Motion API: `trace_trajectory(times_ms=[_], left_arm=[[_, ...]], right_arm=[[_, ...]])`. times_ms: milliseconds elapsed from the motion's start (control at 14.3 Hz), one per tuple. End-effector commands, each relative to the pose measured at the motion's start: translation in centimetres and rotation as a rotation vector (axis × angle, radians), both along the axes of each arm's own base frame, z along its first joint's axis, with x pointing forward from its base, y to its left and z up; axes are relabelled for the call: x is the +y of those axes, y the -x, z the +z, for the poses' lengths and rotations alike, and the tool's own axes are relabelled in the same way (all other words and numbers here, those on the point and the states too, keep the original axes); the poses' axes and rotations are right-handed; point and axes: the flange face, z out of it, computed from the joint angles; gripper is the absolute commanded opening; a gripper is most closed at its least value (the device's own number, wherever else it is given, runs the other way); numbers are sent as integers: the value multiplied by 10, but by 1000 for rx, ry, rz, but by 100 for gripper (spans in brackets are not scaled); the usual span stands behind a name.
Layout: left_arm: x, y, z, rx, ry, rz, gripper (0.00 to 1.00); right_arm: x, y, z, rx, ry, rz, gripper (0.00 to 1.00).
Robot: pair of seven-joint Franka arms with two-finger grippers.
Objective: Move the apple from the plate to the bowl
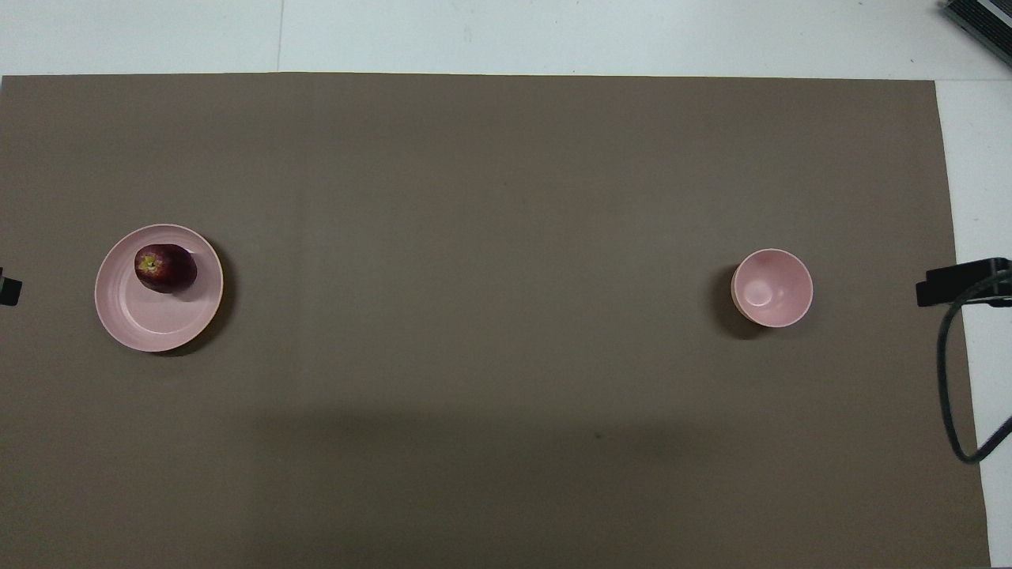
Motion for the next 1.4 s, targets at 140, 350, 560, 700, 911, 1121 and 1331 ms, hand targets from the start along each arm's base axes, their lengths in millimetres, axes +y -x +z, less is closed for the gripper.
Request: trace_trajectory(times_ms=[140, 350, 560, 700, 911, 1121, 1331], left_arm=[[-2, 5, -1, -11, 3, 9, 100], [-3, 4, -1, -23, 5, -7, 100], [-2, -1, -4, -80, 3, -6, 100], [-3, -3, -14, -97, 2, -8, 100], [-4, -10, -29, -114, 2, -17, 100], [-3, -17, -56, -109, 2, -16, 100], [-4, -24, -99, -106, 2, -14, 100]], right_arm=[[-2, 4, 1, 9, -11, 20, 100], [-2, 4, 1, 9, -11, 20, 100], [-2, 4, 1, 9, -11, 20, 100], [-2, 4, 1, 9, -11, 20, 100], [-2, 4, 1, 9, -11, 20, 100], [-2, 4, 1, 9, -11, 21, 100], [-2, 4, 1, 9, -11, 21, 100]])
